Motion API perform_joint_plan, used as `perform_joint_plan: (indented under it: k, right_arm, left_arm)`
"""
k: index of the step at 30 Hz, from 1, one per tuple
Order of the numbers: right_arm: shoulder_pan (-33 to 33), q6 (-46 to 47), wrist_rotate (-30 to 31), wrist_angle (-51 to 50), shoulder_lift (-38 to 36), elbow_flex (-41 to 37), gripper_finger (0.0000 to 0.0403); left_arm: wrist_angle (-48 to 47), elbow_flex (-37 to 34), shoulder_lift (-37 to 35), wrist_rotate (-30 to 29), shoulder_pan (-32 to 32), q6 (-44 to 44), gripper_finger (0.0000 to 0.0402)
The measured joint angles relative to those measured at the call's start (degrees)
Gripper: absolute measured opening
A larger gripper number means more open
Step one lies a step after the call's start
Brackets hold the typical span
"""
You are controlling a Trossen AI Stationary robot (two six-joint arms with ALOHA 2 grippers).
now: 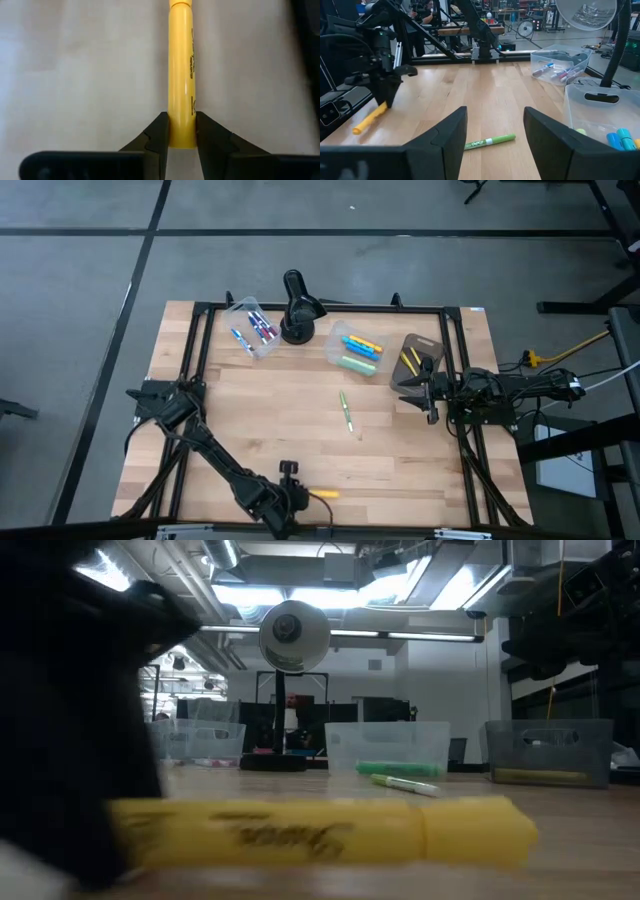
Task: Pick & Place Markers
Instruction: Put the yellow highlighter in the right transparent bin
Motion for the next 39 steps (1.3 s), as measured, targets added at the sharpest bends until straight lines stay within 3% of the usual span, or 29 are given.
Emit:
perform_joint_plan:
  k: [11,25,31,39]
  right_arm:
    - [-0.01,0.0,0.0,0.01,0.01,0.02,0.0194]
    - [0.0,0.0,0.0,0.01,-0.01,0.02,0.0194]
    - [-0.01,0.0,0.0,0.0,-0.01,0.02,0.0194]
    - [0.0,0.0,0.0,0.01,0.01,0.0,0.0194]
  left_arm:
    - [-0.97,-0.16,-1.84,-8.98,3.16,-1.42,0.007]
    - [-5.45,-0.1,-14.15,-14.1,8.36,1.54,0.0069]
    - [-5.89,-0.01,-16.43,-20.11,9.77,5.59,0.007]
    - [-6.16,-0.01,-18.29,-19.58,14.72,7.02,0.0073]
